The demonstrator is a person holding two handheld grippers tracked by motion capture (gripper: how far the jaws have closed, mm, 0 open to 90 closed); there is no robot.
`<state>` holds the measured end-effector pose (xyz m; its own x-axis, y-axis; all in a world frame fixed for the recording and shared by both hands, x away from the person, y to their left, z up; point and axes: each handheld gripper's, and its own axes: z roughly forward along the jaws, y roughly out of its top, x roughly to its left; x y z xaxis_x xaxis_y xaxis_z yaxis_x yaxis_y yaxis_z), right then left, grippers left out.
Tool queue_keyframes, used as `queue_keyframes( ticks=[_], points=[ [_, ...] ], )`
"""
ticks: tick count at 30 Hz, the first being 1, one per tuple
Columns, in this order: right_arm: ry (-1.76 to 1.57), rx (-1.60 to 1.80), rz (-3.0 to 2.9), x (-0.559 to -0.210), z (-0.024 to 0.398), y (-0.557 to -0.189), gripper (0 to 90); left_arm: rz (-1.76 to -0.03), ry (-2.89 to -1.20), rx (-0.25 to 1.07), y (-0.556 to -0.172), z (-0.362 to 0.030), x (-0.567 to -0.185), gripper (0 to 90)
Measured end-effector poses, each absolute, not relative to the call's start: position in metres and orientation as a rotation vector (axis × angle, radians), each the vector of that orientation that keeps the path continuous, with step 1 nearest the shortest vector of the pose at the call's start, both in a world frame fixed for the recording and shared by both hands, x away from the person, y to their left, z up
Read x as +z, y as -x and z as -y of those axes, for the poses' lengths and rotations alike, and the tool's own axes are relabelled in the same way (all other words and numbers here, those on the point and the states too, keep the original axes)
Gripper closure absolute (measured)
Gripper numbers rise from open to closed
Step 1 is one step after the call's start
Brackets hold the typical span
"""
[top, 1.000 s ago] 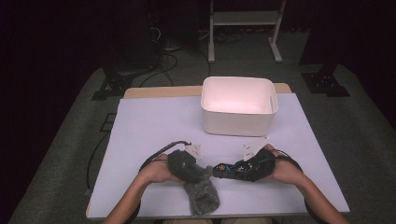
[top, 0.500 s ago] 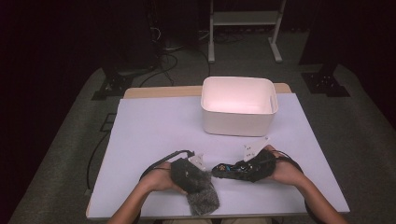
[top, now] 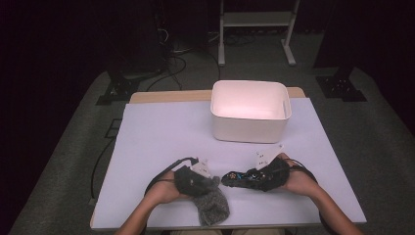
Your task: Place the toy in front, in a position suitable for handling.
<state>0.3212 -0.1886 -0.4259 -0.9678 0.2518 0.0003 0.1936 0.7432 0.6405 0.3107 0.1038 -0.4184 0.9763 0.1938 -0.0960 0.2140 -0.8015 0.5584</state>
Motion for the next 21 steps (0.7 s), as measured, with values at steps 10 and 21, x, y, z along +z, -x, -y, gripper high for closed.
queue_keyframes(
  ticks=[10,21],
  points=[
    [-0.366,1.036,-2.855,-0.426,0.188,-0.322,54.1,-0.473,-2.476,0.117,-0.332,-0.178,-0.372,82.4],
    [-0.387,1.045,-2.866,-0.426,0.189,-0.323,53.8,-0.736,-2.475,0.238,-0.347,-0.257,-0.358,80.9]
  ],
)
